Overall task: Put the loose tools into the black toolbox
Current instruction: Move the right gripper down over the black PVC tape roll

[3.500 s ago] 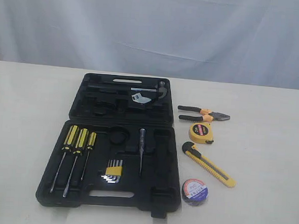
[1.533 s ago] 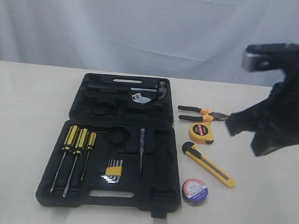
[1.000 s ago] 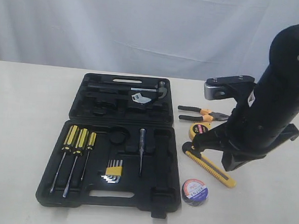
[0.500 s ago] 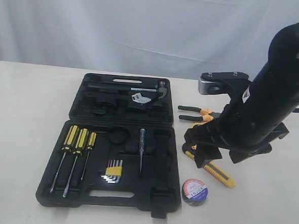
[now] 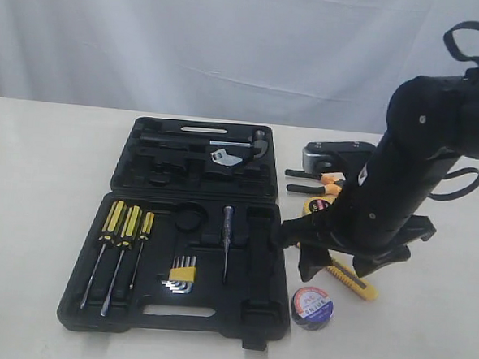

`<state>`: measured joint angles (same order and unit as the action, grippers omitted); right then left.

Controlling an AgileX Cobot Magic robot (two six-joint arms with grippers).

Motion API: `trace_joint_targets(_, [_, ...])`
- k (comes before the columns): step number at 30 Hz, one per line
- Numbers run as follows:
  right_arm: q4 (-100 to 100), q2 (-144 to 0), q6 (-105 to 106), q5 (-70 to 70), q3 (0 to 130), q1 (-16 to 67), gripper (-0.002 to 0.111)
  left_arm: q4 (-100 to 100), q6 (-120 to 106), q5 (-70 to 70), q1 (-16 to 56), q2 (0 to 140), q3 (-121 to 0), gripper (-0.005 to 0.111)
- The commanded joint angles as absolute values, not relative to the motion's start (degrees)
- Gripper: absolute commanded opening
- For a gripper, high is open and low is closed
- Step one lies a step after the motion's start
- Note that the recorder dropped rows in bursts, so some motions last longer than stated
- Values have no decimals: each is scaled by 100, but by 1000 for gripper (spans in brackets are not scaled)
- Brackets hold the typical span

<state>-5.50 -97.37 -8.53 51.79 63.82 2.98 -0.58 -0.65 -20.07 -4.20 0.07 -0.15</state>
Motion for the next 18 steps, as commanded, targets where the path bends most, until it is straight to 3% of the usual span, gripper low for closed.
trace_joint_targets(1, [-569, -10094, -965, 4953, 6369, 300, 68, 0, -41, -1962, -393, 0, 0, 0])
trace_joint_targets(18, [-632, -10520, -444, 4331, 5991, 300, 68, 0, -41, -1962, -393, 0, 0, 0])
